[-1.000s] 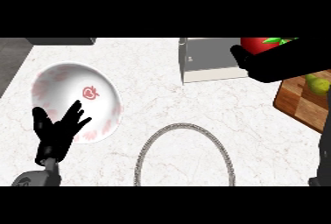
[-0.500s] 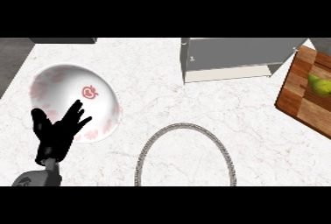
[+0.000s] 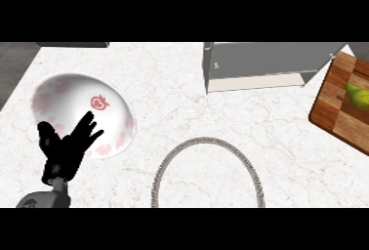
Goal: Pick the tomato from the placemat and place it in the tiered shelf
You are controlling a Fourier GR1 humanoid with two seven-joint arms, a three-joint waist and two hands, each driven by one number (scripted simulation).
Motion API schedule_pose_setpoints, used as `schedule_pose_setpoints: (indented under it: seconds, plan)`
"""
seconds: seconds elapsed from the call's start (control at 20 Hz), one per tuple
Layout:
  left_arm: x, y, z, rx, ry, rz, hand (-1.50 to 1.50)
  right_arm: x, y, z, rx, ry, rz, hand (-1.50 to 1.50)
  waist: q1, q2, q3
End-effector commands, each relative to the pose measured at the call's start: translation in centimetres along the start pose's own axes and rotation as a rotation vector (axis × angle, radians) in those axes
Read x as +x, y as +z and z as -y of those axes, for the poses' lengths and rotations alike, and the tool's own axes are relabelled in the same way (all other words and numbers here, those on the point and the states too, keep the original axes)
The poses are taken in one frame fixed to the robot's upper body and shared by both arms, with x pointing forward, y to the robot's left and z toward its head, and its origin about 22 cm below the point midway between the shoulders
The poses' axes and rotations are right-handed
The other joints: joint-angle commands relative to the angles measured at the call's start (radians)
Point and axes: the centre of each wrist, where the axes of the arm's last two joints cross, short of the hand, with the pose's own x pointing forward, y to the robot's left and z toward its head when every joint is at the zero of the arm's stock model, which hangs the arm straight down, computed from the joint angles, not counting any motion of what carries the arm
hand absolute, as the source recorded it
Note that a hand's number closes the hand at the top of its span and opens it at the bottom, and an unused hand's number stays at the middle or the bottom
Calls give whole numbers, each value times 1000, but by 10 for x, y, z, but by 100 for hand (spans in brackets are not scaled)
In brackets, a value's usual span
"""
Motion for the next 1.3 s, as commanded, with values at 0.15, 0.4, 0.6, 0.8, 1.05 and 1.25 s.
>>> schedule_pose_setpoints:
  seconds: [0.15, 0.4, 0.6, 0.8, 1.05, 1.25]
  plan:
    - [-5, -5, 2, -2, 2, -56, 0, -40, -27, -22, -13, 43, 5, 150, 3, 7, -4]
    - [0, -7, -5, 10, -13, -59, 0, -28, -42, -46, -35, 47, -2, 150, 8, 9, -4]
    - [-6, -3, -5, -7, -20, -48, 0, -42, -47, -54, -36, 59, 15, 150, 6, 7, -4]
    - [-7, -9, -9, -12, -19, -53, 0, -53, -53, -39, -45, 29, 46, 150, 15, 13, -4]
    - [-10, -5, 9, -12, -5, -52, 0, -49, -57, -39, -14, 29, 69, 150, 13, 9, -4]
    - [-11, -7, 4, -4, 5, -68, 0, -53, -56, -29, 21, 101, 64, 150, 2, 6, -4]
